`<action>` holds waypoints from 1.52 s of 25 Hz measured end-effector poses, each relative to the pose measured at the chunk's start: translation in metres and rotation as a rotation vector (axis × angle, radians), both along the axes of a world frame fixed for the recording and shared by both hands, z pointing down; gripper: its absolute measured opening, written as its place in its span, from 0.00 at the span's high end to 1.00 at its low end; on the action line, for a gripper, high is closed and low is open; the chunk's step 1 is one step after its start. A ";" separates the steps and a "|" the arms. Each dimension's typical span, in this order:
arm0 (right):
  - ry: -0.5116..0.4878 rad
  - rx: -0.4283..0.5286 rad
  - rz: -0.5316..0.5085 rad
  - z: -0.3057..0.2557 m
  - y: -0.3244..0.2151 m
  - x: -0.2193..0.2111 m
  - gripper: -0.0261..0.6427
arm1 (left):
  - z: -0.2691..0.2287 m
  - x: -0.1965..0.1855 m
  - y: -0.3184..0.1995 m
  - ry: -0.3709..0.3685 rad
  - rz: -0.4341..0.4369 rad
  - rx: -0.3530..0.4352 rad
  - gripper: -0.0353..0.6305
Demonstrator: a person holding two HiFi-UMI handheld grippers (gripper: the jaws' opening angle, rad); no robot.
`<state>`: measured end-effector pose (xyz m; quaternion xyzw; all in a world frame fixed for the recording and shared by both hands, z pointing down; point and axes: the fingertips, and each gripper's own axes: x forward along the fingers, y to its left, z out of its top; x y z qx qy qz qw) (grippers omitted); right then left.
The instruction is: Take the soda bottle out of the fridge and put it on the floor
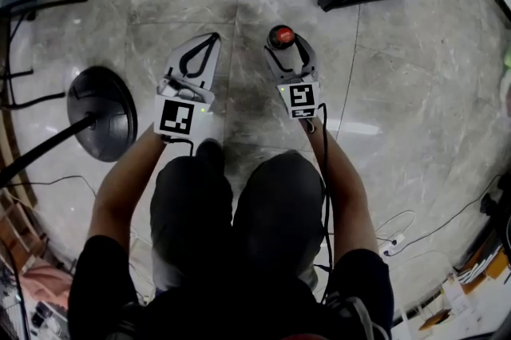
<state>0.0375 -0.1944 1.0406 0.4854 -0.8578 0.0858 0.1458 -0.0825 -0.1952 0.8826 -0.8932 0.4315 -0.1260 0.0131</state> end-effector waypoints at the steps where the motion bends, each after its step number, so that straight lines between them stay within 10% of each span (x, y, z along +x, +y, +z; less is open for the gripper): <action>1: -0.003 0.000 -0.003 -0.002 0.003 0.001 0.47 | -0.001 0.000 0.000 -0.001 0.002 0.002 0.91; 17: 0.023 0.050 0.034 -0.068 0.029 0.038 0.82 | -0.032 0.000 0.001 -0.035 -0.009 -0.008 0.91; 38: 0.071 0.094 0.059 -0.354 0.063 0.044 0.93 | -0.288 -0.004 0.036 -0.059 -0.018 0.039 0.91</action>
